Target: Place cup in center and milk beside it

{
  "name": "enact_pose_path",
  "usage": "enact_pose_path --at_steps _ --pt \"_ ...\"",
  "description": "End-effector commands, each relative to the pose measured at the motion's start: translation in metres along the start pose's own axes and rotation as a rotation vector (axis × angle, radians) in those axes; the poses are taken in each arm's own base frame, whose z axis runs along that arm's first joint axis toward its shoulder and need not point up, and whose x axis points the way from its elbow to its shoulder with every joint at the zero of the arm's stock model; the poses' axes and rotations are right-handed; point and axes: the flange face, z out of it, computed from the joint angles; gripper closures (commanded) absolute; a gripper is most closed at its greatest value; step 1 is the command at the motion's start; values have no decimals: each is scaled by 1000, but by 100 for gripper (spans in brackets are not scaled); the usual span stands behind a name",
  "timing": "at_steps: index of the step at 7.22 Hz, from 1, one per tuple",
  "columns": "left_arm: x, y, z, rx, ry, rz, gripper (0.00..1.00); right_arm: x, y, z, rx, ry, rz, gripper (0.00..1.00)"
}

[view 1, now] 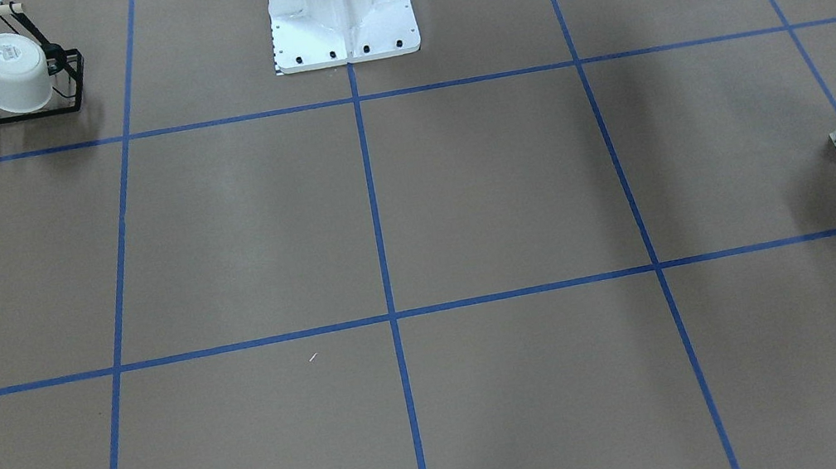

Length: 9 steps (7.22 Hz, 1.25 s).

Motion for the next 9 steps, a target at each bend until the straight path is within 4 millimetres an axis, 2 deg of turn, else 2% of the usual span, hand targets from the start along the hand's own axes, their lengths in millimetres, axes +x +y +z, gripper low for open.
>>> enact_pose_path --at_steps 1,2,3,4,7,9 --pt "5 -7 -13 81 -30 80 1 0 -9 -11 87 6 -49 0" --pt "7 -13 -16 111 -40 111 1 2 0 -9 83 -3 -42 0" --pt "10 -19 -21 128 -46 129 1 -2 1 -11 110 -30 -69 0" --pt "9 -18 -20 127 -43 114 1 2 9 -5 114 -43 -81 0" --pt "10 -20 -21 132 -39 64 1 35 56 40 25 -43 109 1" --pt "12 -19 -22 134 -36 67 1 26 60 57 -1 -24 124 6"
